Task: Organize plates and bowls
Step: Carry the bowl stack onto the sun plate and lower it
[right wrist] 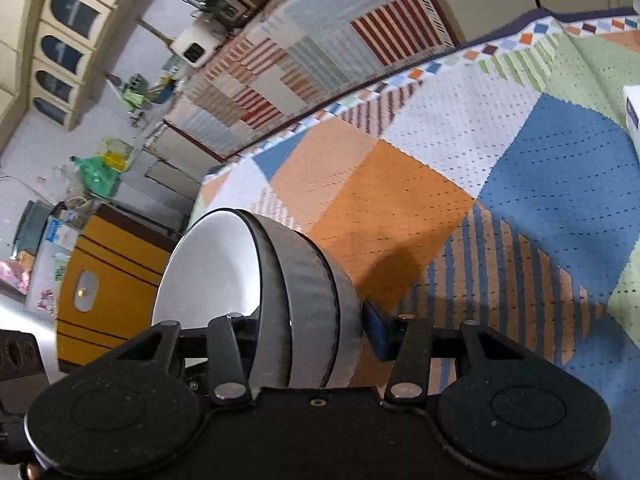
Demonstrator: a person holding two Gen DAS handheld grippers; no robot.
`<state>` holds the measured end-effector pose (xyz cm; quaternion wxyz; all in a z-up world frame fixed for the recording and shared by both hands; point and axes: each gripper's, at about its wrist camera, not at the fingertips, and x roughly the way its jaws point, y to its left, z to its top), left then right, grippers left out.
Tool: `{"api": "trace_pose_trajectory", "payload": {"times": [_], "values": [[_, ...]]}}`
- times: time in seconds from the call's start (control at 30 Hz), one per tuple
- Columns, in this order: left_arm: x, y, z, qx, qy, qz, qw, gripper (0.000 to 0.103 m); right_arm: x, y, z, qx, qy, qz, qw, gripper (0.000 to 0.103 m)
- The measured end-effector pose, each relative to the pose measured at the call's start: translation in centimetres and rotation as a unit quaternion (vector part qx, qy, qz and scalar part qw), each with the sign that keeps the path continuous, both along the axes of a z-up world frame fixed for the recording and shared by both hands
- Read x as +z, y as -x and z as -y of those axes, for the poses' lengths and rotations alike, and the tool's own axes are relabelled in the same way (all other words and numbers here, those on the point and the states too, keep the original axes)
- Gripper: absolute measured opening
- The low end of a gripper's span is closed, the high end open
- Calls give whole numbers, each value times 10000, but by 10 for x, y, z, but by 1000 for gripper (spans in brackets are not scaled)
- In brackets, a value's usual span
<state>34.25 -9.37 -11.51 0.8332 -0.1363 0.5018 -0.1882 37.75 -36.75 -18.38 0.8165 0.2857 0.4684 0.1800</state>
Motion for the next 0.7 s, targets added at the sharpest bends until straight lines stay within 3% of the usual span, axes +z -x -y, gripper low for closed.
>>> {"api": "trace_pose_trajectory", "payload": {"times": [0.4,0.7], "values": [[46,64,-22,-276,-264,11,9993,36,37,62,-18,294,-177,234,9991,52],[47,118,-36,-254,-349,-262,9987,37,46,117,-36,587,0,166,9981,52]]}}
